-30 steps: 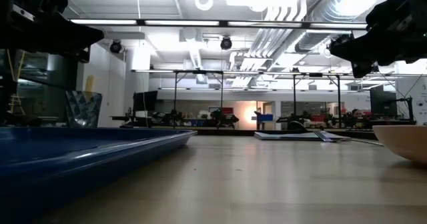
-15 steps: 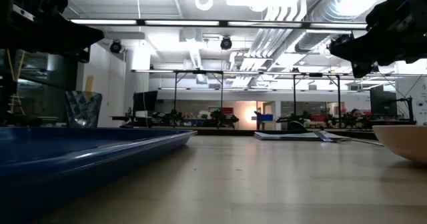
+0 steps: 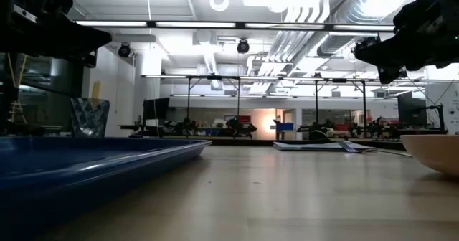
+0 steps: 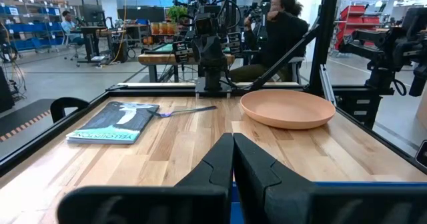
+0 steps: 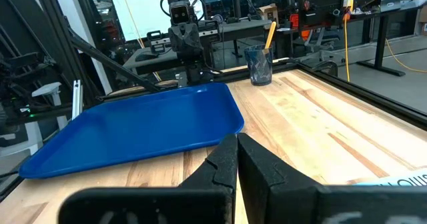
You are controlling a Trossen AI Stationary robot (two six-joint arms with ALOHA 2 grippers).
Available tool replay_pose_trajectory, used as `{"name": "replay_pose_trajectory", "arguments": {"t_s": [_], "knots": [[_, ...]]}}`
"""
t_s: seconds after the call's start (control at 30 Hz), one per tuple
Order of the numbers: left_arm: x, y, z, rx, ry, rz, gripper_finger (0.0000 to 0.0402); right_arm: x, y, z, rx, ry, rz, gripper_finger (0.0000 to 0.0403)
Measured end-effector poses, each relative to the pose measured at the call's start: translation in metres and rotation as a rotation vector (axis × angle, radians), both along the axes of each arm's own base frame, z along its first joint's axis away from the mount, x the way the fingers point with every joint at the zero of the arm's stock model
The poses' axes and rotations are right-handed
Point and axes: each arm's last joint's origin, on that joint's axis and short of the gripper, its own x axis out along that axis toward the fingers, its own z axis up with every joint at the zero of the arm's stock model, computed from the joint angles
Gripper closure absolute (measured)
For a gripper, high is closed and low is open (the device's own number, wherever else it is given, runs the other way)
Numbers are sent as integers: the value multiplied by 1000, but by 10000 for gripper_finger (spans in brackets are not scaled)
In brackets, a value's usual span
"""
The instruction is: Pick and place plate/cup/fork/spoon on tray
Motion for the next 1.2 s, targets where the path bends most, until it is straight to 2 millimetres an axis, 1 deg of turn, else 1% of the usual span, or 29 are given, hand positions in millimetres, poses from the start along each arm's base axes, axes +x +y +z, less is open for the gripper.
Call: {"name": "replay_pose_trajectory", "arguments": {"t_s": [0.77, 0.87, 0.93, 1.0, 1.1, 1.13, 1.2], "knots": [[0, 0, 0, 0, 0, 0, 398, 0, 0, 0, 0, 0, 0, 399], [0, 0, 0, 0, 0, 0, 398, 0, 0, 2, 16, -26, -6, 399], [0, 0, 0, 0, 0, 0, 398, 0, 0, 12, 135, -138, 4, 399], [0, 0, 0, 0, 0, 0, 398, -2, 0, 25, 330, -289, 23, 399], [0, 0, 0, 0, 0, 0, 398, -8, -3, 41, 571, -505, 9, 399], [0, 0, 0, 0, 0, 0, 398, -10, -3, 45, 625, -568, 2, 399], [0, 0, 0, 0, 0, 0, 398, -14, -6, 51, 680, -675, -50, 399]]}}
